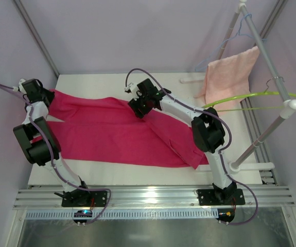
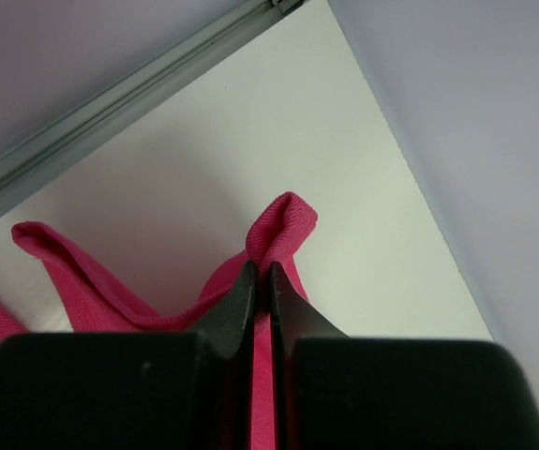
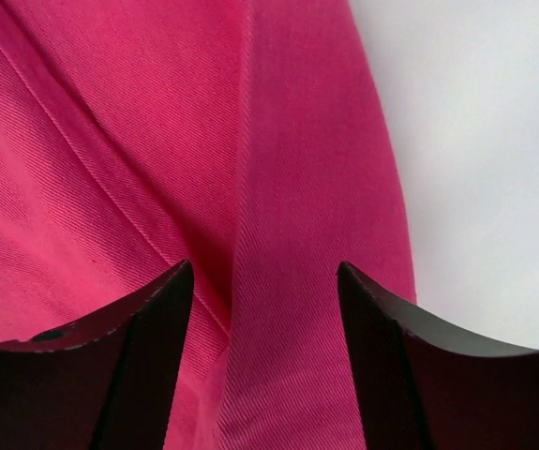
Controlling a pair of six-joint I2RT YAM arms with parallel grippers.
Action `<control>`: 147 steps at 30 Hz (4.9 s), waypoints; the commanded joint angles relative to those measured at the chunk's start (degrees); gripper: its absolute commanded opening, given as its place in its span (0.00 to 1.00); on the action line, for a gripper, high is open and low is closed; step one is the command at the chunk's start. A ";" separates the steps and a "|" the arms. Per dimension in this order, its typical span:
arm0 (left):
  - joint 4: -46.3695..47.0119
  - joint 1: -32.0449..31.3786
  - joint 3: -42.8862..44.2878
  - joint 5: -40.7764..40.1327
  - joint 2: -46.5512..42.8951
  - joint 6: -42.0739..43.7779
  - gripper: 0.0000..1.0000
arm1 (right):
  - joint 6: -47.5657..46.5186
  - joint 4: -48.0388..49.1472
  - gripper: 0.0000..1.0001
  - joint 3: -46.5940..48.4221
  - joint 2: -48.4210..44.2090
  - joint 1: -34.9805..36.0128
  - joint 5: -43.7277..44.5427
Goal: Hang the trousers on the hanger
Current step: Fold the trousers
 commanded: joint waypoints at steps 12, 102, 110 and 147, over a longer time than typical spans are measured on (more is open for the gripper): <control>4.81 1.18 1.83 -1.04 -0.42 1.61 0.00 | -6.78 3.90 0.04 -6.88 -9.60 5.08 7.96; -36.41 -3.12 -27.43 -31.90 -26.26 0.20 0.00 | 24.49 38.81 0.08 -68.64 -37.06 21.88 -11.81; -43.08 -3.03 -20.33 -34.98 -17.92 -0.68 0.10 | 31.16 25.23 0.46 -61.18 -42.75 21.88 -2.87; -34.47 -27.03 -9.80 -11.23 -4.22 3.01 0.64 | 25.82 12.35 0.51 -41.32 -22.91 8.00 32.31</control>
